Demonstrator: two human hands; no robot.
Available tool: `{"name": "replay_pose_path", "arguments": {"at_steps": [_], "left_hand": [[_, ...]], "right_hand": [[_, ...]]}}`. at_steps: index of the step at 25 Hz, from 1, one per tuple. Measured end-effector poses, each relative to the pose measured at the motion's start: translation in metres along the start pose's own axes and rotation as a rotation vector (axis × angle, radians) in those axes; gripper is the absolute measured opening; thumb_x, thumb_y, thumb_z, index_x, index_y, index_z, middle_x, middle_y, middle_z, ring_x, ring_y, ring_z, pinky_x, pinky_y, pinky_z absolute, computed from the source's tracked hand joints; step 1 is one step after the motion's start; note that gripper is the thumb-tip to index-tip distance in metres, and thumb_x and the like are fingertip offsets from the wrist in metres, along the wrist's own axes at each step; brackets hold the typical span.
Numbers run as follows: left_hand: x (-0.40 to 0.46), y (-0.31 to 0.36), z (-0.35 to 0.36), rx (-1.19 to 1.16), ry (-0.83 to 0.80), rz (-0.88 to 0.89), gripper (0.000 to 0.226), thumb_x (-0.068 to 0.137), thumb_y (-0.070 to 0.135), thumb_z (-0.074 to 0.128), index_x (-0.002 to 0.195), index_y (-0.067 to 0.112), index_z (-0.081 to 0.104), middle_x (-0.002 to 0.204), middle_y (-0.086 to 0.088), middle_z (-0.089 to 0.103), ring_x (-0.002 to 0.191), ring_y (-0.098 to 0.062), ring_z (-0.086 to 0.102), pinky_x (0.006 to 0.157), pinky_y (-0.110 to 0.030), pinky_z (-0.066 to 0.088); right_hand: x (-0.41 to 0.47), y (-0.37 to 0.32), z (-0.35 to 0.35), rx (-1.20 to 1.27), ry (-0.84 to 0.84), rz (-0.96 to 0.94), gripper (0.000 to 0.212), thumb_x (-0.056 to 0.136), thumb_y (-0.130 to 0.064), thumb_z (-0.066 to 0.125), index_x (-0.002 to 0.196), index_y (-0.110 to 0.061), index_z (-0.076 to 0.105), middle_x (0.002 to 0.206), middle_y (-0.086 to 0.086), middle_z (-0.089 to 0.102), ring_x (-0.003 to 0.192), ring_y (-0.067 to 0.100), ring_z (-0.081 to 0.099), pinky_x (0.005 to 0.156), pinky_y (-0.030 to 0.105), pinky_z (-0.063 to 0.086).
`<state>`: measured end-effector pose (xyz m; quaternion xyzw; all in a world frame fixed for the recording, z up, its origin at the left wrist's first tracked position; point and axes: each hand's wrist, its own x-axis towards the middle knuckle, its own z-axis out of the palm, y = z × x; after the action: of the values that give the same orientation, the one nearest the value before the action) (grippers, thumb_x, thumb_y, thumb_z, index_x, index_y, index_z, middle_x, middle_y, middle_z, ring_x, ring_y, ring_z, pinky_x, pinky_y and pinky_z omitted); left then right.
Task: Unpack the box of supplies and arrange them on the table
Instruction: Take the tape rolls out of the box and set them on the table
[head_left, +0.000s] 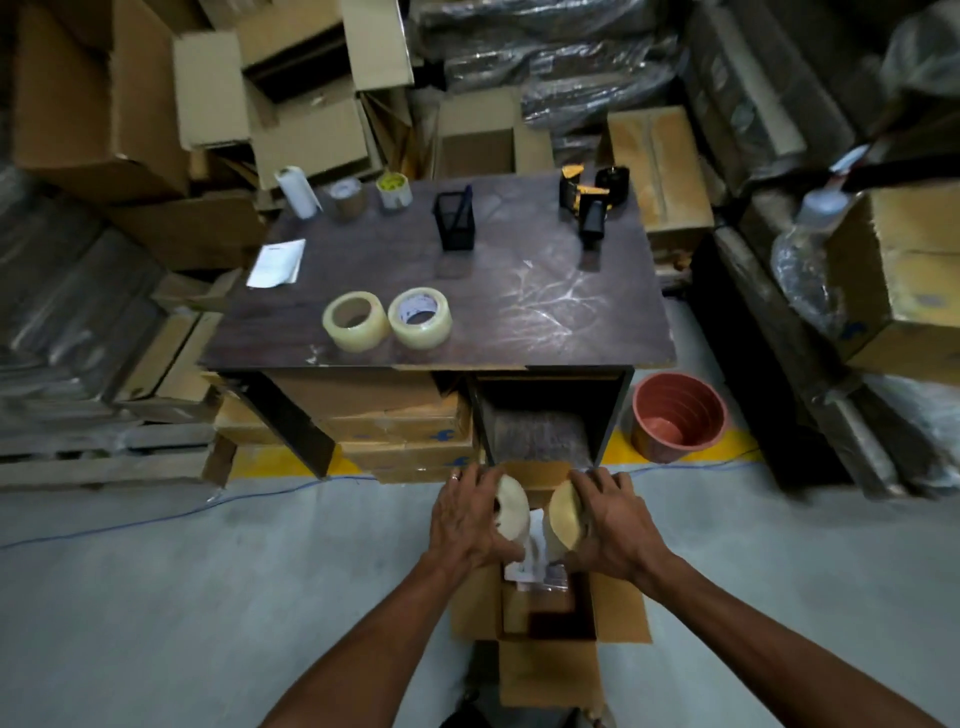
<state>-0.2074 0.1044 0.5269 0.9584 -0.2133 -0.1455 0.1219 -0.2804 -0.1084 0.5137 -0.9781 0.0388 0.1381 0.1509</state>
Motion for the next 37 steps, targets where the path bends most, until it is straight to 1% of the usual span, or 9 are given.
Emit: {"name": "replay_pose_path", "arguments": {"at_steps": [9,13,18,22,26,31,32,35,37], "left_hand": [[0.049,0.011,-0.087,0.003,0.078,0.04,0.104,0.042,0.064,0.081,0.132,0.028,0.044,0.124,0.003,0.045,0.114,-0.022,0.043,0.086,-0.035,0.047],[0.1,0.004,-0.121,-0.009,0.097,0.085,0.098,0.046,0.061,0.083,0.128,0.024,0.047,0.123,0.001,0.049,0.113,-0.025,0.046,0.09,-0.037,0.046],[0.177,-0.006,-0.158,-0.009,0.121,0.14,0.093,0.05,0.058,0.084,0.127,0.023,0.048,0.123,-0.001,0.049,0.115,-0.025,0.044,0.093,-0.036,0.04],[0.235,-0.015,-0.172,-0.017,0.102,0.155,0.099,0.048,0.06,0.084,0.132,0.022,0.047,0.127,-0.003,0.047,0.122,-0.028,0.042,0.1,-0.039,0.04],[0.28,-0.023,-0.175,-0.031,0.059,0.134,0.104,0.047,0.06,0.084,0.135,0.024,0.044,0.132,-0.003,0.045,0.127,-0.029,0.039,0.106,-0.041,0.039],[0.308,-0.032,-0.167,-0.036,0.04,0.133,0.102,0.043,0.064,0.083,0.131,0.027,0.046,0.127,-0.002,0.048,0.121,-0.028,0.042,0.097,-0.042,0.046],[0.311,-0.033,-0.163,-0.047,0.026,0.12,0.102,0.043,0.064,0.083,0.131,0.028,0.046,0.127,-0.001,0.048,0.121,-0.028,0.042,0.096,-0.042,0.046],[0.315,-0.039,-0.152,-0.03,-0.025,0.11,0.101,0.044,0.064,0.082,0.131,0.029,0.045,0.128,-0.001,0.048,0.123,-0.027,0.041,0.095,-0.041,0.046],[0.315,-0.043,-0.146,0.0,-0.038,0.121,0.101,0.045,0.064,0.082,0.132,0.029,0.044,0.129,-0.001,0.047,0.123,-0.027,0.042,0.095,-0.04,0.045]], "right_hand": [[0.046,-0.002,-0.098,-0.001,0.072,-0.036,0.121,0.051,-0.06,0.081,0.152,-0.019,0.029,0.14,0.005,0.04,0.122,0.03,0.038,0.092,0.04,0.048],[0.089,-0.005,-0.136,0.008,0.114,-0.003,0.121,0.046,-0.06,0.082,0.149,-0.021,0.032,0.137,0.006,0.044,0.118,0.03,0.039,0.09,0.041,0.048],[0.159,-0.009,-0.169,0.026,0.14,0.07,0.118,0.047,-0.058,0.085,0.147,-0.02,0.034,0.133,0.006,0.045,0.114,0.03,0.039,0.088,0.039,0.047],[0.208,-0.01,-0.178,0.041,0.146,0.153,0.115,0.042,-0.059,0.083,0.14,-0.018,0.04,0.127,0.009,0.048,0.107,0.032,0.042,0.087,0.039,0.048],[0.247,-0.006,-0.179,0.025,0.132,0.217,0.12,0.041,-0.059,0.082,0.144,-0.016,0.037,0.127,0.01,0.048,0.108,0.034,0.042,0.09,0.04,0.046],[0.271,-0.004,-0.175,0.049,0.11,0.284,0.131,0.035,-0.073,0.06,0.149,-0.017,0.031,0.13,0.011,0.046,0.111,0.036,0.042,0.094,0.041,0.046],[0.274,-0.004,-0.173,0.036,0.107,0.286,0.132,0.035,-0.074,0.06,0.15,-0.017,0.029,0.13,0.011,0.046,0.111,0.036,0.042,0.095,0.041,0.046],[0.283,-0.004,-0.166,0.037,0.085,0.297,0.13,0.043,-0.066,0.074,0.153,-0.015,0.026,0.13,0.012,0.048,0.111,0.036,0.043,0.097,0.04,0.045],[0.287,-0.007,-0.161,0.046,0.073,0.31,0.132,0.044,-0.067,0.072,0.154,-0.016,0.022,0.131,0.012,0.048,0.112,0.036,0.043,0.098,0.041,0.044]]}}
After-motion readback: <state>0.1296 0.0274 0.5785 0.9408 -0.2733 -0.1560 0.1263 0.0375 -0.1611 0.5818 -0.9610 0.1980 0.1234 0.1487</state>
